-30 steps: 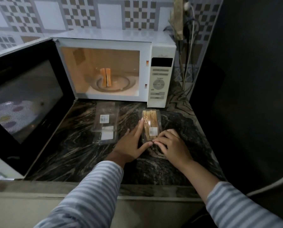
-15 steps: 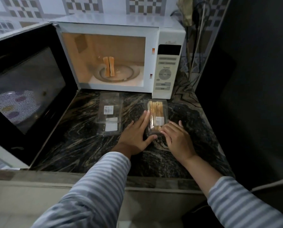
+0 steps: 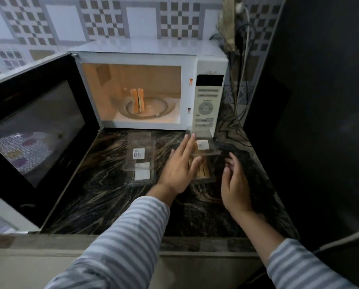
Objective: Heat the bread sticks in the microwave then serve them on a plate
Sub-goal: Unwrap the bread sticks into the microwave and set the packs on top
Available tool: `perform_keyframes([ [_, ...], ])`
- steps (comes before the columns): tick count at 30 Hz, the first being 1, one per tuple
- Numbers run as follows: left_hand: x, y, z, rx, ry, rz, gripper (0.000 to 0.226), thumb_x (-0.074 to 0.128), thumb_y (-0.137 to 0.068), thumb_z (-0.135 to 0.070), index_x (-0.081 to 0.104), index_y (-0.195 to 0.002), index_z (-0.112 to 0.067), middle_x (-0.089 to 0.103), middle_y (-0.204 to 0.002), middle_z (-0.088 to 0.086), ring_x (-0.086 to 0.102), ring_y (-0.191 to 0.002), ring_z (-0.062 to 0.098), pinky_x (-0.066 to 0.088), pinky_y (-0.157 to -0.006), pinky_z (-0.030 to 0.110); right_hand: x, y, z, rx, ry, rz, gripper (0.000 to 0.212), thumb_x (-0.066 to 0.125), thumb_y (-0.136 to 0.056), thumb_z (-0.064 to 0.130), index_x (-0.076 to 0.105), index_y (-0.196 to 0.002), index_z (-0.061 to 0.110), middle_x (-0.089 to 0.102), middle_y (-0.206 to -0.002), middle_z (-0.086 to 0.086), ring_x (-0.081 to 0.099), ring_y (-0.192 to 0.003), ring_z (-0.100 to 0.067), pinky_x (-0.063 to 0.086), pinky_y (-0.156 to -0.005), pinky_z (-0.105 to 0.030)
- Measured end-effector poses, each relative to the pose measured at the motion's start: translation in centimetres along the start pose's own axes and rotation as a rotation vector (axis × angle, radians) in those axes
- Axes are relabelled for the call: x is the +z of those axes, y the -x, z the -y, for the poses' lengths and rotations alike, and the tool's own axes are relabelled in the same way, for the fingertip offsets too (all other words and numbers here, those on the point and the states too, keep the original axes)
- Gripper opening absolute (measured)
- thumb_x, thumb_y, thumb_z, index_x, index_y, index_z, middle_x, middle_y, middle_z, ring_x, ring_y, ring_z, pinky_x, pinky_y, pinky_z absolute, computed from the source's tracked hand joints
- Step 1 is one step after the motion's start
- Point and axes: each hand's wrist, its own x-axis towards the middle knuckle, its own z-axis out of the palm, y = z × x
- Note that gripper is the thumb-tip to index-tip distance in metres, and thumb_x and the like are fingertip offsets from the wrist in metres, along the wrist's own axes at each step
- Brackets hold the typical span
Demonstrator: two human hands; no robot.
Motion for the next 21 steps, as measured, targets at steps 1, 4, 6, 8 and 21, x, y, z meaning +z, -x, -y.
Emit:
perform_keyframes([
  [1,-0.5,-0.6,-0.3,-0.005,-0.015,-0.006,0.056,0.037,-0.100,-0.041,0.019,-0.151,-0.027,0.012,-0.161,-0.001,0.018,-0.146,0.018,0.024,-0.115,0.050,0.1,-0.1,0.3,0.055,-0.008,-0.005,0.044,0.039,-0.100,0.019,0.037,-0.143,0.010,0.055,-0.133,-0.011,0.054,-0.120,-0.022,0.045,-0.095,-0.032],
  [4,-2.5,-2.5,-1.3,0.002,-0.057,-0.001,0.043,0.041,-0.100,-0.038,0.044,-0.139,-0.022,0.020,-0.159,-0.003,0.039,-0.136,0.019,0.039,-0.106,0.041,0.7,-0.8,1.4,0.016,0.130,0.091,0.040,0.052,-0.094,0.013,0.050,-0.134,0.011,0.056,-0.131,-0.009,0.054,-0.121,-0.024,0.042,-0.100,-0.032],
  [6,-3.9,-3.8,-1.9,0.002,-0.047,0.010,0.037,0.044,-0.099,-0.036,0.053,-0.131,-0.020,0.038,-0.150,-0.005,0.048,-0.126,0.016,0.043,-0.101,0.036,1.5,-1.9,2.8,-0.008,0.175,0.141,0.036,0.057,-0.091,0.018,0.057,-0.127,0.013,0.057,-0.129,-0.009,0.054,-0.119,-0.026,0.040,-0.100,-0.031],
  [8,-5.1,-4.9,-2.1,-0.004,-0.070,0.017,0.033,0.045,-0.099,-0.035,0.058,-0.125,-0.021,0.055,-0.135,-0.003,0.055,-0.117,0.018,0.047,-0.095,0.037,2.4,-3.4,4.6,0.025,0.156,0.234,0.039,0.053,-0.090,0.031,0.054,-0.127,0.017,0.056,-0.126,-0.006,0.054,-0.117,-0.025,0.041,-0.096,-0.031],
  [21,-6.6,-6.2,-1.3,0.068,-0.146,0.063,0.029,0.046,-0.098,-0.038,0.060,-0.119,-0.024,0.065,-0.121,-0.002,0.060,-0.106,0.020,0.050,-0.084,0.038,5.0,-6.3,8.1,0.218,0.401,0.315,0.043,0.057,-0.086,0.027,0.046,-0.127,0.027,0.063,-0.118,-0.003,0.062,-0.107,-0.025,0.048,-0.083,-0.031],
])
